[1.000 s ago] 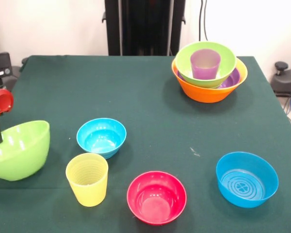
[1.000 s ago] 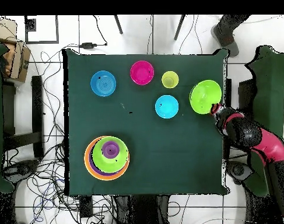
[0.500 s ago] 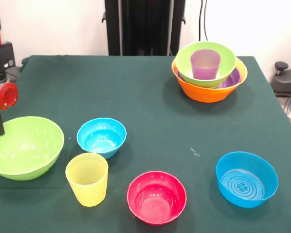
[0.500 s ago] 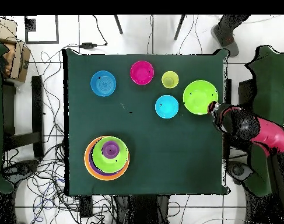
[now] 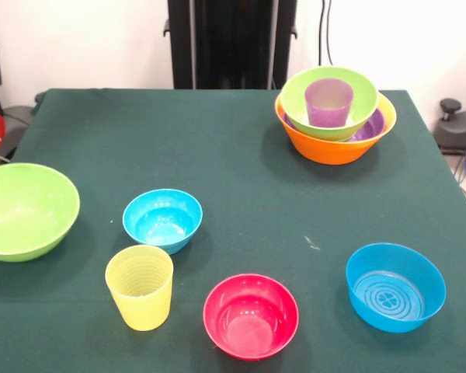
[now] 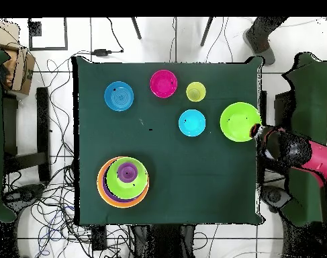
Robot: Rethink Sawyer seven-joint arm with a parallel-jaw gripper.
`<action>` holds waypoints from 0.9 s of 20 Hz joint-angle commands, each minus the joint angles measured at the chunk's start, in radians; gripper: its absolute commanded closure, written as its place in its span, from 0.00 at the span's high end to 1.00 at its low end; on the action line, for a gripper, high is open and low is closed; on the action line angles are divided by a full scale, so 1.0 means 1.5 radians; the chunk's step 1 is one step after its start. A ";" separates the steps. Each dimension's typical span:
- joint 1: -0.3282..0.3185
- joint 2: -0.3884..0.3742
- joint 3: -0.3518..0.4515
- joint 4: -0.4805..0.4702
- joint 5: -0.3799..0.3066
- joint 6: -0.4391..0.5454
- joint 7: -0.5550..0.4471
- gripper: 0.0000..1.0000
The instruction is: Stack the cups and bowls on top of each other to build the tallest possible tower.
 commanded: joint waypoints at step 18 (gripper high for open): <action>0.068 -0.187 -0.065 0.139 0.071 0.123 0.005 0.00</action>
